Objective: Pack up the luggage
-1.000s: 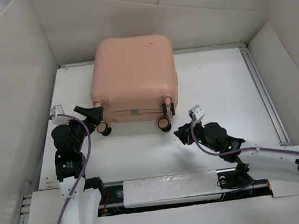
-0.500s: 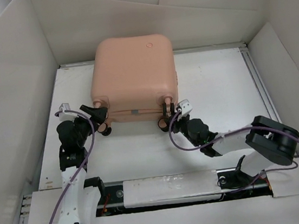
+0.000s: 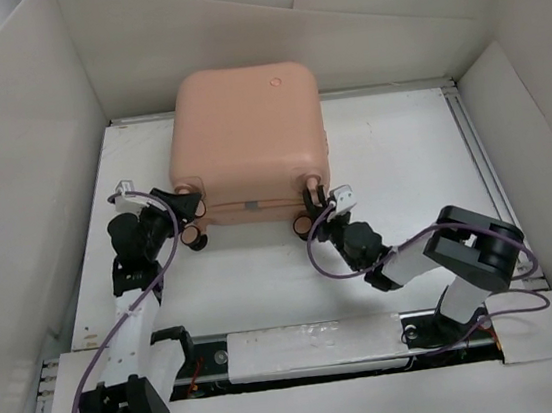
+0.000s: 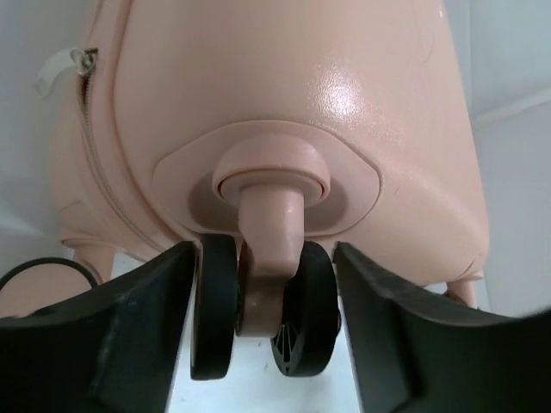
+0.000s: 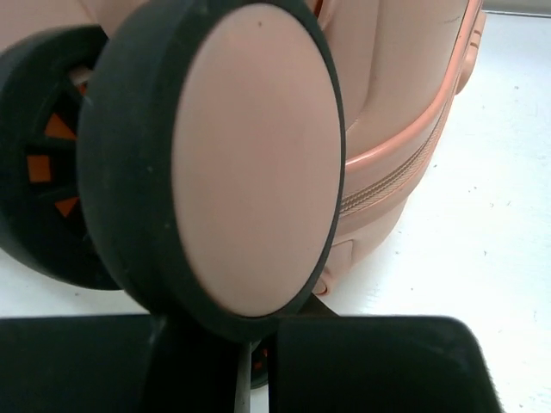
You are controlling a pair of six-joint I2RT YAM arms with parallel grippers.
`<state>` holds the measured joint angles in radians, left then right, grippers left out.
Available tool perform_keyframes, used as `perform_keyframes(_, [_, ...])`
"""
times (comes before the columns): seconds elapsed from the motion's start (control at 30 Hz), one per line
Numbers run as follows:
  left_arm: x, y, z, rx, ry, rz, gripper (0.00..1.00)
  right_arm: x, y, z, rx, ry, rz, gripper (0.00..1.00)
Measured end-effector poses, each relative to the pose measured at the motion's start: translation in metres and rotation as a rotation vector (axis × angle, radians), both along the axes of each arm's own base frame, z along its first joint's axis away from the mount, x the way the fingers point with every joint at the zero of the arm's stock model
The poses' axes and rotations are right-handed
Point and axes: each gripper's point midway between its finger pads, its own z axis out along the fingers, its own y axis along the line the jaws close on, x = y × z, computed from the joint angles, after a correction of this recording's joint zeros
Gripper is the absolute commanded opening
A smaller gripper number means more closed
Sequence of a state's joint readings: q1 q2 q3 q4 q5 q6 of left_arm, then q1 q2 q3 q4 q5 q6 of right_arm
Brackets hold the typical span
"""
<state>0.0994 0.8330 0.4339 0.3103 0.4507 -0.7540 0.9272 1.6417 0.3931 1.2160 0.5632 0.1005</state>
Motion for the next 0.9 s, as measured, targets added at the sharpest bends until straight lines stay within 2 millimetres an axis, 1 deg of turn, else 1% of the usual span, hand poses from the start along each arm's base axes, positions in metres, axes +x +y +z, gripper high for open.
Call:
perform_keyframes(0.03, [0.001, -0.002, -0.002, -0.004, 0.004, -0.008, 0.52, 0.001, -0.002, 0.001, 0.000, 0.001, 0.006, 0.00])
perform_keyframes(0.07, [0.003, -0.005, -0.003, -0.003, 0.006, -0.015, 0.43, 0.001, -0.004, 0.003, 0.003, 0.000, 0.014, 0.00])
perform_keyframes(0.1, [0.003, -0.011, -0.004, -0.004, 0.009, -0.027, 0.26, 0.002, -0.009, 0.006, 0.004, 0.000, 0.019, 0.00])
perform_keyframes(0.17, [0.005, -0.031, -0.003, 0.015, 0.006, -0.057, 0.16, 0.003, -0.021, 0.010, -0.003, 0.009, 0.016, 0.00])
perform_keyframes(0.23, [0.003, -0.054, -0.005, 0.040, 0.022, -0.084, 0.00, 0.006, -0.043, 0.015, -0.006, 0.021, -0.019, 0.00])
perform_keyframes(0.3, [0.000, -0.085, -0.005, 0.064, 0.045, -0.131, 0.00, 0.007, -0.071, 0.020, -0.003, 0.039, -0.066, 0.00])
perform_keyframes(0.33, [-0.001, -0.096, -0.003, 0.063, 0.050, -0.149, 0.00, 0.006, -0.083, 0.023, 0.003, 0.045, -0.086, 0.00])
perform_keyframes(0.37, [-0.001, -0.105, -0.002, 0.055, 0.055, -0.162, 0.00, 0.003, -0.091, 0.023, 0.004, 0.056, -0.093, 0.00])
perform_keyframes(0.43, [-0.001, -0.115, -0.001, 0.033, 0.054, -0.176, 0.00, -0.004, -0.098, 0.020, 0.009, 0.085, -0.083, 0.00])
perform_keyframes(0.5, [0.000, -0.119, 0.000, 0.028, 0.049, -0.162, 0.00, -0.011, -0.095, 0.021, 0.033, 0.106, -0.049, 0.00])
perform_keyframes(0.6, [-0.004, -0.128, 0.000, 0.040, 0.045, -0.139, 0.00, -0.015, -0.089, 0.020, 0.106, 0.140, -0.042, 0.00])
perform_keyframes(0.67, [-0.008, -0.138, -0.001, 0.050, 0.047, -0.128, 0.00, -0.016, -0.079, 0.017, 0.153, 0.153, -0.056, 0.00])
perform_keyframes(0.7, [-0.011, -0.144, -0.001, 0.054, 0.048, -0.130, 0.00, -0.019, -0.068, 0.013, 0.168, 0.160, -0.049, 0.00])
perform_keyframes(0.73, [-0.014, -0.151, -0.001, 0.049, 0.052, -0.138, 0.00, -0.023, -0.052, 0.012, 0.185, 0.167, -0.015, 0.00])
perform_keyframes(0.8, [-0.023, -0.169, -0.001, 0.022, 0.071, -0.181, 0.00, -0.031, -0.012, 0.014, 0.216, 0.171, 0.057, 0.00])
perform_keyframes(0.9, [-0.036, -0.189, 0.001, -0.024, 0.095, -0.227, 0.00, -0.038, 0.036, 0.015, 0.250, 0.172, 0.137, 0.00])
